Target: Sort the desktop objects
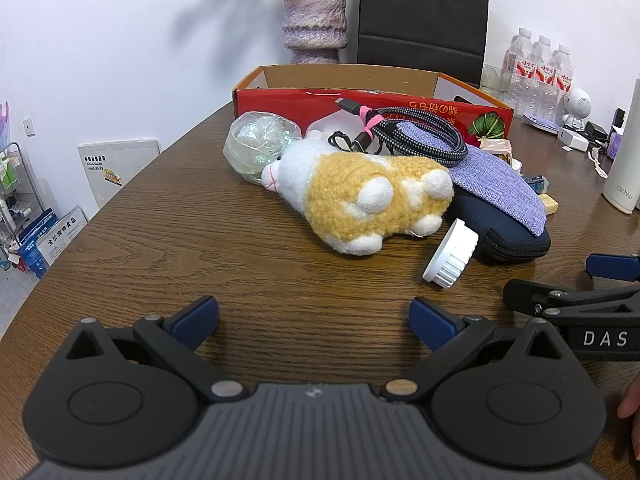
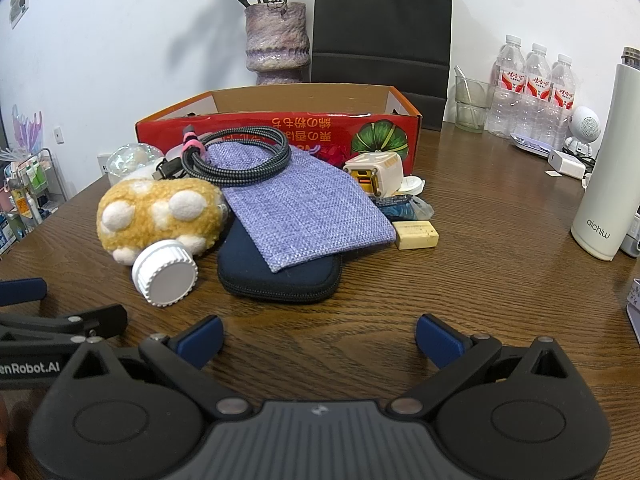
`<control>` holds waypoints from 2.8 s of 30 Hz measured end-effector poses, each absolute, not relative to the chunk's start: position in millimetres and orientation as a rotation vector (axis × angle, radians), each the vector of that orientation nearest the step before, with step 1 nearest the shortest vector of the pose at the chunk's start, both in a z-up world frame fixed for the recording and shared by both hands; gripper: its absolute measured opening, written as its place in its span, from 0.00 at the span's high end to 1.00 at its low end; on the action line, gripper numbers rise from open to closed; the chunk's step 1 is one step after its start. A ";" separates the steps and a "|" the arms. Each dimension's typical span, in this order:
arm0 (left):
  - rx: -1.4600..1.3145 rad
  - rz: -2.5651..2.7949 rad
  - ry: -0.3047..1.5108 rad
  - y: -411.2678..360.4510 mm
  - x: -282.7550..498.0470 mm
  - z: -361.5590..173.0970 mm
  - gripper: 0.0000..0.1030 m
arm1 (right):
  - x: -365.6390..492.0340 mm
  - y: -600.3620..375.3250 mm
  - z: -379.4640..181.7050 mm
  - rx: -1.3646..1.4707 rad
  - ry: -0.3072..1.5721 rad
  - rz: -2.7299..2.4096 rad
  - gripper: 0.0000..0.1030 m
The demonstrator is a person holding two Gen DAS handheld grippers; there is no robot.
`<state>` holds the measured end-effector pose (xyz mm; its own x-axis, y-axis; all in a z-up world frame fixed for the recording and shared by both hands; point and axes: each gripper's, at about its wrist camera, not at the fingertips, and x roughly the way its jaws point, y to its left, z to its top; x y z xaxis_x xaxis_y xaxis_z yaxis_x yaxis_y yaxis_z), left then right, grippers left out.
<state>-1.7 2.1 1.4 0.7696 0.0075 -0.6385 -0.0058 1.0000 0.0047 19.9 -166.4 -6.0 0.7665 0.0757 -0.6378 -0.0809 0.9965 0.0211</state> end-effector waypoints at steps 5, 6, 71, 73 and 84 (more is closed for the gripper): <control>0.003 0.007 0.693 2.2 -1.8 1.6 0.00 | 20.3 -166.6 -5.9 -0.007 0.693 0.080 0.00; 0.002 0.007 0.693 2.1 -1.7 1.4 0.00 | 20.7 -166.3 -6.0 -0.006 0.693 0.079 0.00; -0.359 -0.066 0.775 48.0 113.3 22.2 0.27 | 158.9 -149.9 32.7 0.019 0.649 0.240 0.70; -0.353 -0.087 0.785 47.4 115.3 21.9 0.40 | 161.7 -144.0 23.7 0.010 0.647 0.253 0.84; -0.412 -0.176 0.681 62.9 47.3 59.8 0.59 | 77.5 -143.6 90.1 -0.046 0.418 0.240 0.91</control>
<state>47.3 62.9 59.8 0.7661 -0.2898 -0.5737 0.0246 0.9051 -0.4245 77.5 -143.6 90.1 0.8861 0.2210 -0.4075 -0.2400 0.9708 0.0045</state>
